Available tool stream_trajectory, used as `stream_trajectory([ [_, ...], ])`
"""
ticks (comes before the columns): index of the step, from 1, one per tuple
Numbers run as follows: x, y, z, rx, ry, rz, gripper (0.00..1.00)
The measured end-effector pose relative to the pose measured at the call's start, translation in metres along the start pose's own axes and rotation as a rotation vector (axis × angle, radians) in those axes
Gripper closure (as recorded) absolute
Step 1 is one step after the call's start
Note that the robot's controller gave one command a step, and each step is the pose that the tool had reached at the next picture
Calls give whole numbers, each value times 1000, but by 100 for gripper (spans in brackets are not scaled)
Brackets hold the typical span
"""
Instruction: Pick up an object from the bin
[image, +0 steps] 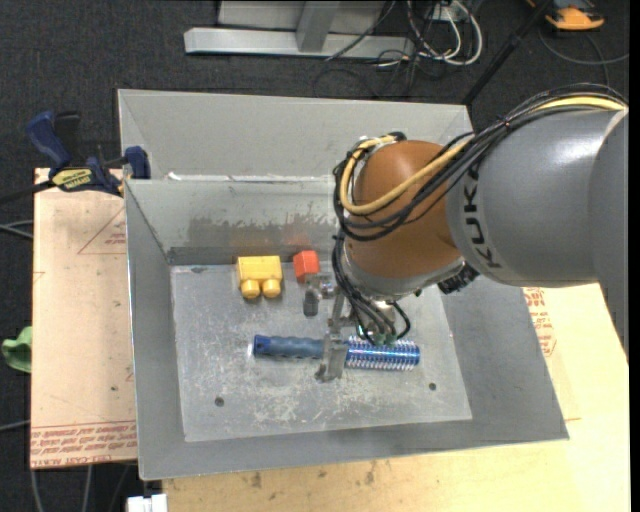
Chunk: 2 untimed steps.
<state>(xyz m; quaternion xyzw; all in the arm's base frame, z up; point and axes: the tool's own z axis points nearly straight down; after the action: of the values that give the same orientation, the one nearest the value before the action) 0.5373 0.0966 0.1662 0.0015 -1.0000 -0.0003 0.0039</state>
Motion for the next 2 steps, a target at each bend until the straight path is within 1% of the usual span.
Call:
stream_trajectory([
  [1,-23,-23,99,1,-2,-1,0],
  [2,-24,-22,94,-1,-8,-2,100],
])
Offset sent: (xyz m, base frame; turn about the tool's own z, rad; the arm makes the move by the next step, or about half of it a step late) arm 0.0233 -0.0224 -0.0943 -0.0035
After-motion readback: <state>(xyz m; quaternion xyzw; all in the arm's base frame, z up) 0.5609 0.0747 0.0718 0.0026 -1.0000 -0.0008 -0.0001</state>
